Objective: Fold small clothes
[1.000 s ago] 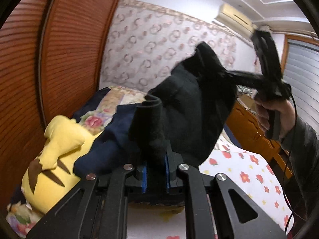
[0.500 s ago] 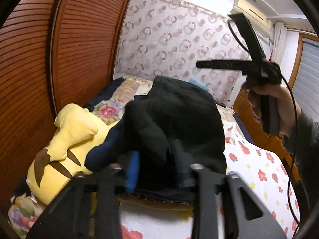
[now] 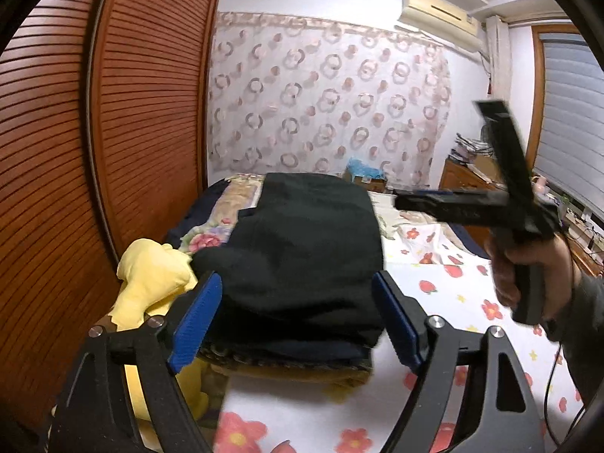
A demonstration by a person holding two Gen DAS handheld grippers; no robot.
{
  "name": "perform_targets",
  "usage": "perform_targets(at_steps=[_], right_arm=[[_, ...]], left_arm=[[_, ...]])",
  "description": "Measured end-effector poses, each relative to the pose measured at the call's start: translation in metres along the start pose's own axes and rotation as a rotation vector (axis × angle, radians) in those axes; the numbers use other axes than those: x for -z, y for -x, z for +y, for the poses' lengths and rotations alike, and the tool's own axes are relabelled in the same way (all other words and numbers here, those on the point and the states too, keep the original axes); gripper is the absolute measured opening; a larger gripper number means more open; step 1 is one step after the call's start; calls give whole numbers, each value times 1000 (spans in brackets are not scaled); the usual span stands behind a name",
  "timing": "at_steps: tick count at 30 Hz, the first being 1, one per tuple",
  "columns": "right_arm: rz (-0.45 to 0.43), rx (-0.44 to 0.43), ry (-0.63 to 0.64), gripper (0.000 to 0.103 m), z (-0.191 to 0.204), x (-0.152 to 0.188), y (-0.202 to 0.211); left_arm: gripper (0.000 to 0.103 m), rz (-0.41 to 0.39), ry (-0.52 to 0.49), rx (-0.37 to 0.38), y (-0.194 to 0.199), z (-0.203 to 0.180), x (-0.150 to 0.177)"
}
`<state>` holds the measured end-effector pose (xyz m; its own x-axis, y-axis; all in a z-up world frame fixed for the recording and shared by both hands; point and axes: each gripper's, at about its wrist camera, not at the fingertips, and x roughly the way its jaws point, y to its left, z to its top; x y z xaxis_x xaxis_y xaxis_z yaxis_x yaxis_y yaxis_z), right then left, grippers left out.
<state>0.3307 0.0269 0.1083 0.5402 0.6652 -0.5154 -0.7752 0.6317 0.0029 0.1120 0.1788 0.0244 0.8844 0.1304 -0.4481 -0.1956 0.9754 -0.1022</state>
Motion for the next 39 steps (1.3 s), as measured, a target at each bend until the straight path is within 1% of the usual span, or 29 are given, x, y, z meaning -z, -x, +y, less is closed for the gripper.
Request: perform_targets(at_steps=[6, 8, 11, 14, 15, 18, 25, 28, 31, 33, 37, 39], right_arm=[[-60, 53, -61, 49, 14, 45, 64], [-81, 83, -84, 52, 20, 60, 86], [-111, 143, -105, 55, 28, 81, 127], [-141, 186, -125, 59, 35, 95, 164], [-146, 219, -135, 64, 38, 99, 175], [-177, 280, -156, 70, 50, 111, 203], [-243, 382, -233, 71, 75, 125, 249], [-262, 409, -245, 71, 89, 128, 253], [-275, 426, -250, 71, 107, 131, 246], [-283, 447, -248, 71, 112, 136, 239], [-290, 458, -255, 71, 127, 139, 230], [-292, 465, -260, 71, 130, 147, 226]], left_arm=[[82, -10, -55, 44, 16, -38, 4], [82, -14, -68, 56, 21, -50, 5], [82, -19, -91, 66, 30, -69, 8], [82, -22, -114, 78, 40, -87, 12], [82, -24, -120, 85, 44, -93, 13], [82, -36, -127, 119, 56, -106, 12], [84, -71, -159, 133, 79, -131, 2], [84, -83, -159, 139, 87, -137, 0], [84, -90, -157, 144, 91, -142, 0], [85, -89, -159, 147, 91, -144, -1], [85, -88, -165, 145, 92, -145, -2], [85, -87, -164, 147, 92, -146, -2]])
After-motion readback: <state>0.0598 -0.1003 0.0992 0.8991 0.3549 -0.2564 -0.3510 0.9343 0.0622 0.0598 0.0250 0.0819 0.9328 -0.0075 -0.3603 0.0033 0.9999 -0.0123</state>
